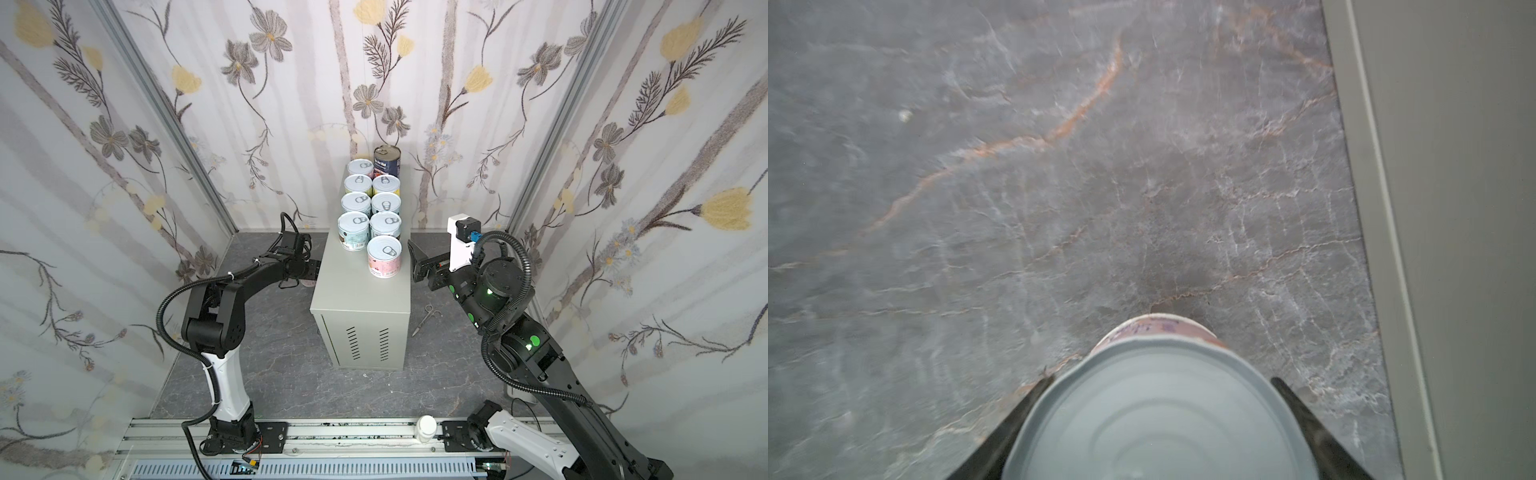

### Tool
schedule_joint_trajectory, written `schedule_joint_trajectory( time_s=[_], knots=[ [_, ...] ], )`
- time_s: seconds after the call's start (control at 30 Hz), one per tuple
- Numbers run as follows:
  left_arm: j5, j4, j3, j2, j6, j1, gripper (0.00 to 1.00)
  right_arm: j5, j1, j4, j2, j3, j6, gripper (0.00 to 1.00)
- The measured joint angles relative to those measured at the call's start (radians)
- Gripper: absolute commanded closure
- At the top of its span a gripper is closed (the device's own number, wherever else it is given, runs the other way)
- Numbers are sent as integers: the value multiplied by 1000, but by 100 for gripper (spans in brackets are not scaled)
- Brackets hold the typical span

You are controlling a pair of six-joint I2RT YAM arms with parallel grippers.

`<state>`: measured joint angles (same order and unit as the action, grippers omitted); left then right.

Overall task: Place and organize the canned foods onto the counter
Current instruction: 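Withdraw the right gripper while the left gripper grasps the floor can, then lift the pink-and-white can with the left gripper toward the cabinet top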

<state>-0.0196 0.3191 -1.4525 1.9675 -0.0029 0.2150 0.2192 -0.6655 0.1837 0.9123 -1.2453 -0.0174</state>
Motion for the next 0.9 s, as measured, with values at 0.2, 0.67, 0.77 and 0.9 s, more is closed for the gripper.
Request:
schedule_joint_trajectory(
  time_s=[0.2,0.67,0.77,0.9],
  knots=[
    [27,122,-80,-150,8,-1,42,-33,54,-13,37,-28,31,0],
    [-76,384,-259,-438,3,2,44,-311,218,-52,148,-112,2,0],
    [-117,433,-290,-483,2,5,44,-390,250,-52,176,-139,-13,0],
    [-185,504,-351,-528,3,7,43,-482,274,-46,201,-171,-27,0]
  ],
)
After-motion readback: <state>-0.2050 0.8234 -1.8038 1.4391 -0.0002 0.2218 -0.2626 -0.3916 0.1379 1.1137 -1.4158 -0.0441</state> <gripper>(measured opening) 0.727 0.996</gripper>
